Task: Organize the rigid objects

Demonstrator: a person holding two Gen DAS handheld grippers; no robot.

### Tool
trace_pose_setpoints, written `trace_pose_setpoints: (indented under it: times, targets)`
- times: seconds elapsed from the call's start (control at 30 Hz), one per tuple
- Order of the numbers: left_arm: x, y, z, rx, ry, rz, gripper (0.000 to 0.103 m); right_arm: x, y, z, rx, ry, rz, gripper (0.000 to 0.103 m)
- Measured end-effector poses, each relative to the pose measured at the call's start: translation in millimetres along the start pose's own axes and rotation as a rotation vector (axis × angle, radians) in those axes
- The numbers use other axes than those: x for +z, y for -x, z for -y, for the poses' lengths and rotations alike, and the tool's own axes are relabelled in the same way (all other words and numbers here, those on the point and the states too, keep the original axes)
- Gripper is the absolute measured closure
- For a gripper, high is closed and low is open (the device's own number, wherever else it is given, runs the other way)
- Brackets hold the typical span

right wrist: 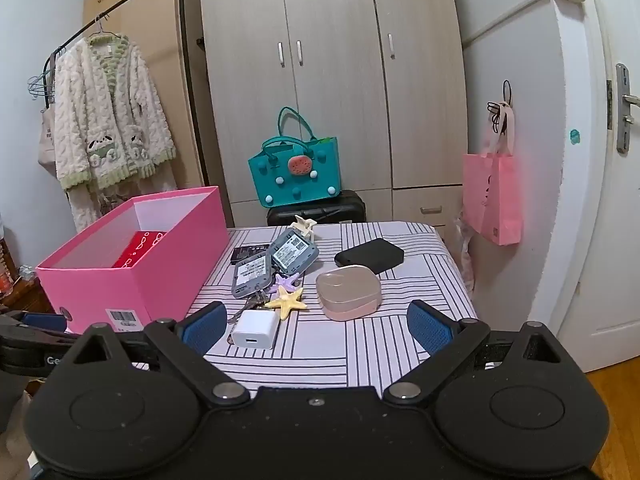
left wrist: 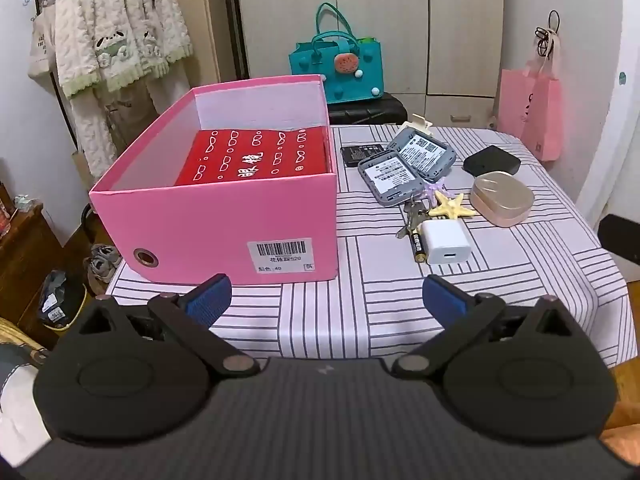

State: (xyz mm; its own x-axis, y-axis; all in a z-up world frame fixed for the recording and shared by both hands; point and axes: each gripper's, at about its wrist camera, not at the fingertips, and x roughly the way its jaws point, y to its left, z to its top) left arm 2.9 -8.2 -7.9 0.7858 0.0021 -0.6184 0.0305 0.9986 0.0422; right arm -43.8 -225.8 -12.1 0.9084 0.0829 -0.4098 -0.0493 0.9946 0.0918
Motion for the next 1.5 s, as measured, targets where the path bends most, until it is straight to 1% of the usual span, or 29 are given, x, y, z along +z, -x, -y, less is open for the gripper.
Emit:
trace_pose_setpoints:
  times: [0.23,0.4,0.53,0.87,1.1,1.37,1.5]
  targets:
    - [1.5,4.8,-1.5,-0.007,0.007,0.028,0.000,0.8,-1.1,1.6,-0.002,-0.001,0.001,0.004]
    - [2.0,4.5,-5.7,-0.041,0.057,0.028,0.000,-0.3,-0.9,1.5,0.000,0.012,0.000,0.004]
    - [3.0,3.6,-5.9,-0.040,0.057,0.036,0.000,-0.6,-1.3,1.8,-0.001,0.008,0.001,0.004]
    - [5.2,-0.5,-11.3,-0.005,0.065,0.040,0.000,-0.9,-1.9,5.3,-0.008,0.006,0.004,0.004]
    - [3.7,3.2,-7.5,-0.005,0.043,0.048,0.000,-3.1,-1.4,5.8,-0.012,0.013,0.000,0.004]
    - [1.7,11.8,-3.3,0.003,0.050,0.071,0.000,-2.3,-2.3,7.4,-0.019,0.015,0.003,0.004]
    - [1.0,11.4,-0.3,0.000,0.042,0.066,0.000,-2.5,-2.7,9.9,-0.031,0.009,0.003,0.004]
